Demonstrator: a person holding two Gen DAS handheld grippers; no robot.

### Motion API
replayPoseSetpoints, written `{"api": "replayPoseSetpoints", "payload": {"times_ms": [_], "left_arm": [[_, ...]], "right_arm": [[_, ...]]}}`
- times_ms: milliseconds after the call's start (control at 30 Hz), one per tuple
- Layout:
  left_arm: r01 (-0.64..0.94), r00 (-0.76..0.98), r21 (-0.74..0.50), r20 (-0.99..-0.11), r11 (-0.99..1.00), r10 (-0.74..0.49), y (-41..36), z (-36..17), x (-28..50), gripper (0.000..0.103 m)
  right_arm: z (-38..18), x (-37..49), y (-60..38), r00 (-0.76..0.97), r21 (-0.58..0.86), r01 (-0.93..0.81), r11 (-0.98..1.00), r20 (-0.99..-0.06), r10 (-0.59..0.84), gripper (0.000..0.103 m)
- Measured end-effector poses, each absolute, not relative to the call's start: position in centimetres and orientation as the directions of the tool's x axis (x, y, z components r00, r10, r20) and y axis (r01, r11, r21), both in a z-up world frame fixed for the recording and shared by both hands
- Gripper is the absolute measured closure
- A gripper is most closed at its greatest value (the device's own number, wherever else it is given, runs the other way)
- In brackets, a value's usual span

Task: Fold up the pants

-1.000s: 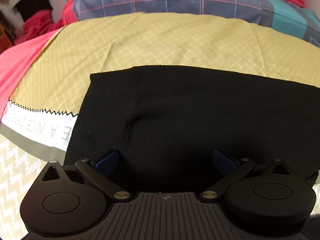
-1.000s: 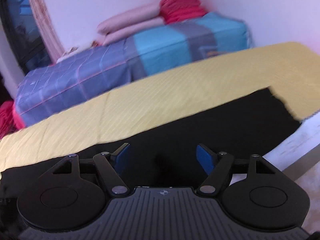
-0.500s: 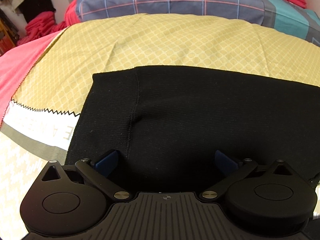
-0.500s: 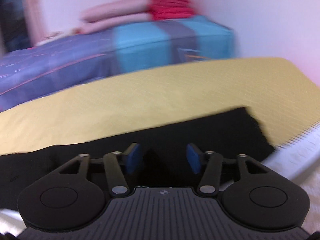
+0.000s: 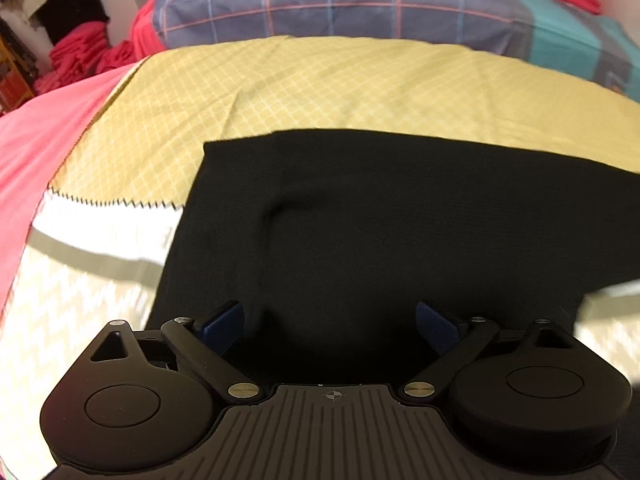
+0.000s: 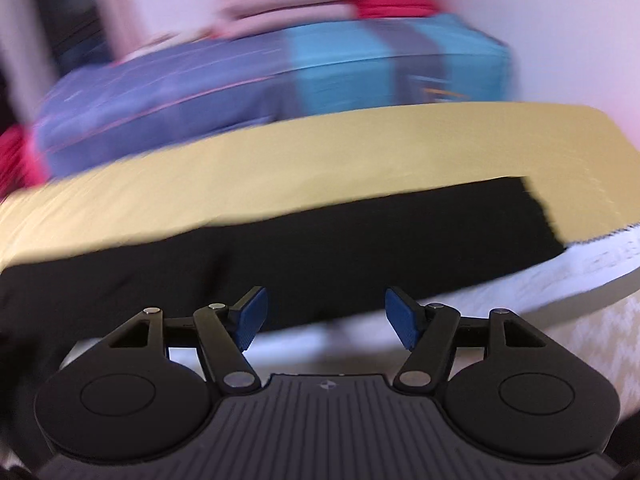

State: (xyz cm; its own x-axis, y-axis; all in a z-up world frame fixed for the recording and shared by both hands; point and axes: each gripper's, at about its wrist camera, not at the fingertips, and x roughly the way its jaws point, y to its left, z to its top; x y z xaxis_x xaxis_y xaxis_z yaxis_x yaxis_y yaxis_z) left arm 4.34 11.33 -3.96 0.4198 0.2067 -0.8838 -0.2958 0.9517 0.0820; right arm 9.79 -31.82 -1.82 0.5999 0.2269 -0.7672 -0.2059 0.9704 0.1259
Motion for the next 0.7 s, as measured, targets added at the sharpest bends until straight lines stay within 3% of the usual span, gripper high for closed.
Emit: {"api": "replayPoseSetpoints", "payload": {"times_ms": [133,233,333,400,433,467,633,700], "left_arm": [[-0.222,0.411,0.089,-0.895,0.971,0.176,9.9,-4.7,1.3,0.0],[-0.206,0.382,0.084,-0.91,0.975,0.159,10.2,-6.4,0.2,0.0],[-0.226,0.389,0.057,-0.91,0.972,0.143,10.9,-6.6,-0.3,0.0],[-0.217,0.382,0.064,-0.913,0.974,0.145,10.9,-6.6,-0.5,0.0],[-0.203,0.375,0.083,-0.914,0.976,0.156,10.9,-6.5,-0.6,0.0],[-0.185,0.369,0.106,-0.914,0.977,0.169,10.8,-6.6,-1.0,0.0],[-0.183,0.382,0.087,-0.911,0.979,0.152,11.6,-6.5,-2.4,0.0],[-0.197,0.368,0.083,-0.917,0.977,0.152,11.8,-6.5,-2.1,0.0]], "right_arm": [[-2.9,3.6,-27.3,0.426,0.214,-0.397,0.893,-0.818,0.385,0.038],[-4.8,1.2,-23.9,0.351,0.195,-0.498,0.845,-0.846,0.402,0.038],[-6.9,1.1,-21.7,0.321,0.19,-0.49,0.851,-0.868,0.379,0.041],[-7.3,0.1,-20.8,0.354,0.106,-0.526,0.844,-0.875,0.331,0.051],[-7.1,-1.5,-20.6,0.335,0.098,-0.553,0.828,-0.883,0.329,0.068],[-6.8,-2.0,-20.6,0.31,0.112,-0.563,0.819,-0.889,0.336,0.074],[-6.1,-2.3,-20.6,0.256,0.119,-0.571,0.813,-0.914,0.314,0.074],[-5.4,-1.8,-19.9,0.314,0.084,-0.555,0.828,-0.9,0.301,0.071]]}}
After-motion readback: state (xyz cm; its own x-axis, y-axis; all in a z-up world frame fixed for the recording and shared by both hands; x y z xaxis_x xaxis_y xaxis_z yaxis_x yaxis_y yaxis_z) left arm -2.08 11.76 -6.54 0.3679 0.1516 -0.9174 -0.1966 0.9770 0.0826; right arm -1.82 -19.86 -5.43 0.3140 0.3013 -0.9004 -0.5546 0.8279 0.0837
